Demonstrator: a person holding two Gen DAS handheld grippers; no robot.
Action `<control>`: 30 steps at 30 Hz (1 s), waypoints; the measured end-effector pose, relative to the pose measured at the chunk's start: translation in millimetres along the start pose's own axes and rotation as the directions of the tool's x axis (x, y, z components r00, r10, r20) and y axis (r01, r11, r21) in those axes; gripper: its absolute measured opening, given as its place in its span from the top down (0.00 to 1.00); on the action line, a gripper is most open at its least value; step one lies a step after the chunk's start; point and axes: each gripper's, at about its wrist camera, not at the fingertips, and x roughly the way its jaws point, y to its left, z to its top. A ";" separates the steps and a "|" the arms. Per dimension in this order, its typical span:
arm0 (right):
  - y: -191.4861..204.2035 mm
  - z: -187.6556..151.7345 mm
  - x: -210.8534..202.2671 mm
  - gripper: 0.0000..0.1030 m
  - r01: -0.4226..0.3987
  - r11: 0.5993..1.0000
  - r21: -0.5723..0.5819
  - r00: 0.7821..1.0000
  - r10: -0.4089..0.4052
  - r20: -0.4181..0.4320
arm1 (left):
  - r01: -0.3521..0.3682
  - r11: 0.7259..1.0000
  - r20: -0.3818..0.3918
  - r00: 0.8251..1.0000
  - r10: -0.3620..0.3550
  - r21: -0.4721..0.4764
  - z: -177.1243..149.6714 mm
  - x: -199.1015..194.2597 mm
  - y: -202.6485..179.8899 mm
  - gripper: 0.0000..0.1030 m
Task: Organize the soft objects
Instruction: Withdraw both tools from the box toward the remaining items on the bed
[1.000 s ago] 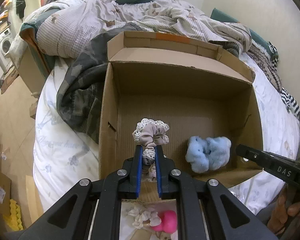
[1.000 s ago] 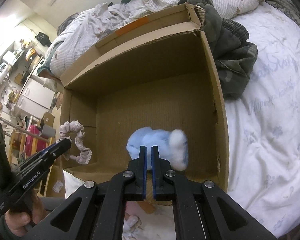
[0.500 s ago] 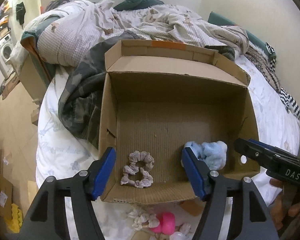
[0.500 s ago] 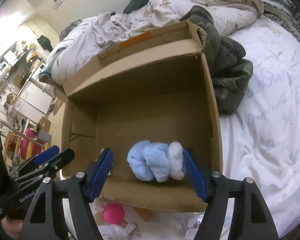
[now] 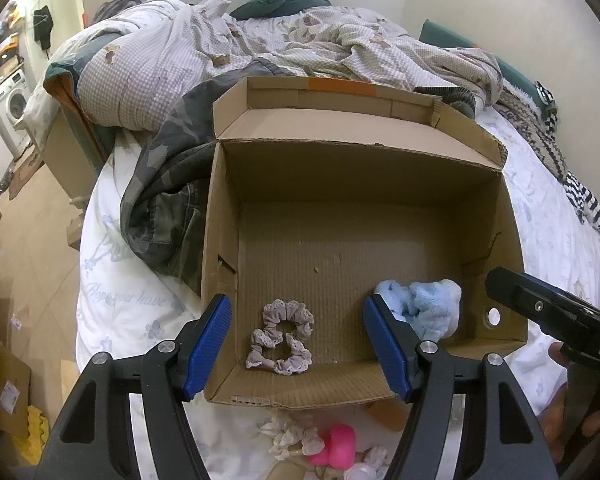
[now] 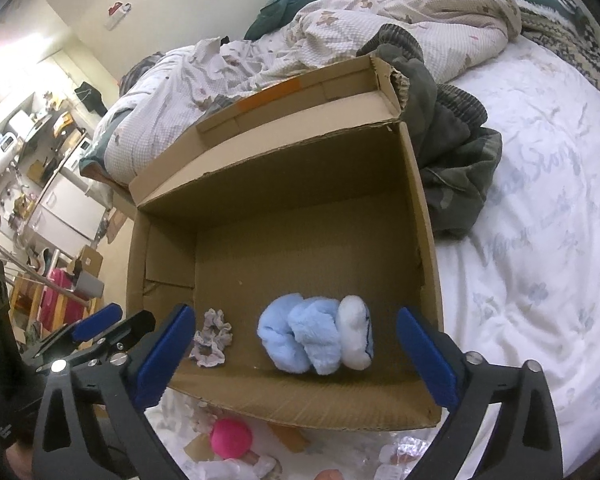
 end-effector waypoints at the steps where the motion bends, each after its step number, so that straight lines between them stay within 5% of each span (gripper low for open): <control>1: 0.2 -0.2 -0.3 0.00 0.002 1.000 -0.003 1.000 -0.002 0.002 | -0.001 1.000 0.001 1.000 0.001 0.001 -0.1 -0.1 -0.2 0.36; 30: 4.6 -24.8 -40.7 0.00 0.036 0.999 -0.020 0.997 -0.034 0.072 | -0.019 0.996 0.023 1.000 0.021 -0.082 -23.1 -45.2 28.5 0.36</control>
